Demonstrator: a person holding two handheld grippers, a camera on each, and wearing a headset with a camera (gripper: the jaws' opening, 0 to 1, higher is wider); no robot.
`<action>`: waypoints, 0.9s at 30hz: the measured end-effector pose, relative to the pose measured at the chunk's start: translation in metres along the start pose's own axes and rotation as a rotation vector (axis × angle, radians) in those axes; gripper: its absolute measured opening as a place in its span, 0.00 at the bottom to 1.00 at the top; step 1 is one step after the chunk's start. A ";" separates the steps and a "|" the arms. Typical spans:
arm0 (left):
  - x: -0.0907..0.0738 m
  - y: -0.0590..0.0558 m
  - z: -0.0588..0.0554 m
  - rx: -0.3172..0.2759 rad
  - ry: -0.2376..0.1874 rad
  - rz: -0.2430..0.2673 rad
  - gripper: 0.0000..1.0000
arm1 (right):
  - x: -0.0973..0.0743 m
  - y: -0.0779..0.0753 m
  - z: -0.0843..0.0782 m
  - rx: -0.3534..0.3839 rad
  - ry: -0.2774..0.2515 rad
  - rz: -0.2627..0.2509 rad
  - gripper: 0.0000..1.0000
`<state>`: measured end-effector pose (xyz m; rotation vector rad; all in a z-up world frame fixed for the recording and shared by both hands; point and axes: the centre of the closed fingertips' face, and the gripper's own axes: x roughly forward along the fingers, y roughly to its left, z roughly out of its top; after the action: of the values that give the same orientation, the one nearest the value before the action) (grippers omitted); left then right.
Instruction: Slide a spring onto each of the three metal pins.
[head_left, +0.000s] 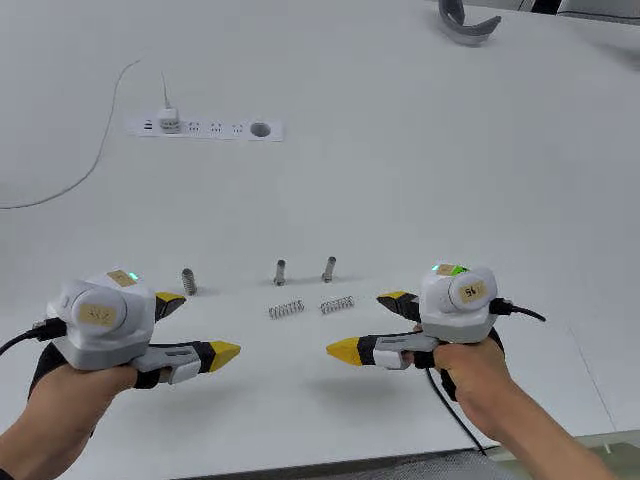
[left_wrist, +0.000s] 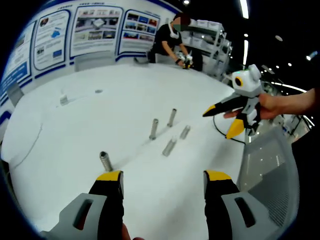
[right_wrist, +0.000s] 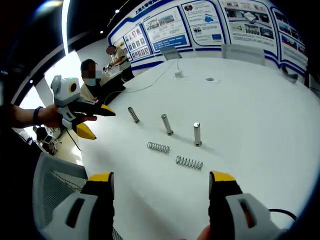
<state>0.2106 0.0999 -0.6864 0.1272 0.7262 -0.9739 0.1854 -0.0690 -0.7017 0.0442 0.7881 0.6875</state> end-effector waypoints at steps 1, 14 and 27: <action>0.002 -0.001 0.000 0.003 0.002 -0.002 0.66 | -0.001 0.000 0.000 0.000 0.000 0.001 0.79; 0.027 -0.014 0.013 0.055 0.025 -0.045 0.65 | -0.007 0.002 -0.007 0.002 0.002 0.005 0.80; 0.056 -0.021 0.010 0.078 0.070 -0.089 0.63 | -0.009 0.011 -0.009 0.013 -0.008 0.017 0.80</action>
<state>0.2184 0.0439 -0.7084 0.1993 0.7635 -1.0875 0.1692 -0.0676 -0.6996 0.0654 0.7855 0.6983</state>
